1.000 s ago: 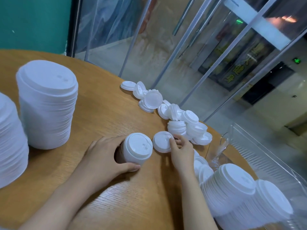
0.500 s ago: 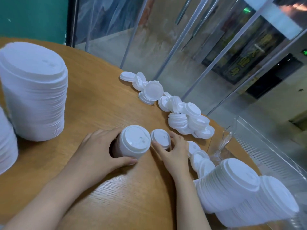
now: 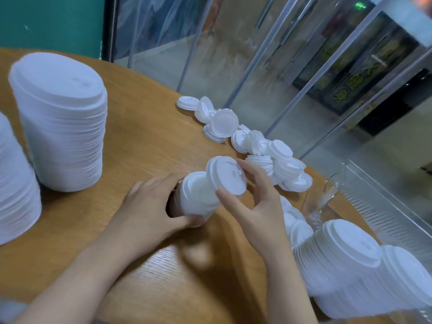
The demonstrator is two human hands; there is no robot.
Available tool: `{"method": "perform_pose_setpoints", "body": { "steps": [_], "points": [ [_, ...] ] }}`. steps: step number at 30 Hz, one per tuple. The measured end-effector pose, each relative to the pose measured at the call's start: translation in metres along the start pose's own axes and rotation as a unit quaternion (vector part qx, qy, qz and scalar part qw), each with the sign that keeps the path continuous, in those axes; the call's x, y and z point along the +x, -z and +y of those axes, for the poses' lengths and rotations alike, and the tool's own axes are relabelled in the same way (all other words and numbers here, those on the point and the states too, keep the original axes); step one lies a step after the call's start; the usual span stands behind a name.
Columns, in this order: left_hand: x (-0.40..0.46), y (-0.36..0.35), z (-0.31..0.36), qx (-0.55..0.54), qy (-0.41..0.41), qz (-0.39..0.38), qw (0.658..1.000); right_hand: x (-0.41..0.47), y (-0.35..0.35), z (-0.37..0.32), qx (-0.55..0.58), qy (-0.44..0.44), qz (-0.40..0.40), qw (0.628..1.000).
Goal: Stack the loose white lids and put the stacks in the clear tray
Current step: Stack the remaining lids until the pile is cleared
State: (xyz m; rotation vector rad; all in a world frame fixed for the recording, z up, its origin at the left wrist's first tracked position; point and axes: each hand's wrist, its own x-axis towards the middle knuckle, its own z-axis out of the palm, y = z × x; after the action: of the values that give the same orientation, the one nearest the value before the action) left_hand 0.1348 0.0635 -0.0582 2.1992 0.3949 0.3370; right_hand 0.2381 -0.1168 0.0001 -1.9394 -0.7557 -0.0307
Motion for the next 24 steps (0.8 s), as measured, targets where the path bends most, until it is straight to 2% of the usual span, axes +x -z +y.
{"method": "perform_pose_setpoints", "body": {
  "steps": [3, 11, 24],
  "points": [
    [0.002, 0.0, -0.002, 0.006, -0.015, 0.005, 1.0, -0.001, -0.009, -0.007, -0.042, 0.016, -0.06, 0.997],
    [0.005, -0.001, -0.006, -0.007, -0.034, 0.006, 0.999, 0.003, -0.019, -0.001, -0.118, 0.021, -0.114, 0.986],
    [0.004, 0.002, -0.004, 0.001, -0.032, 0.009, 0.999, -0.003, -0.018, -0.002, -0.098, -0.044, -0.094, 0.99]
  ]
}}
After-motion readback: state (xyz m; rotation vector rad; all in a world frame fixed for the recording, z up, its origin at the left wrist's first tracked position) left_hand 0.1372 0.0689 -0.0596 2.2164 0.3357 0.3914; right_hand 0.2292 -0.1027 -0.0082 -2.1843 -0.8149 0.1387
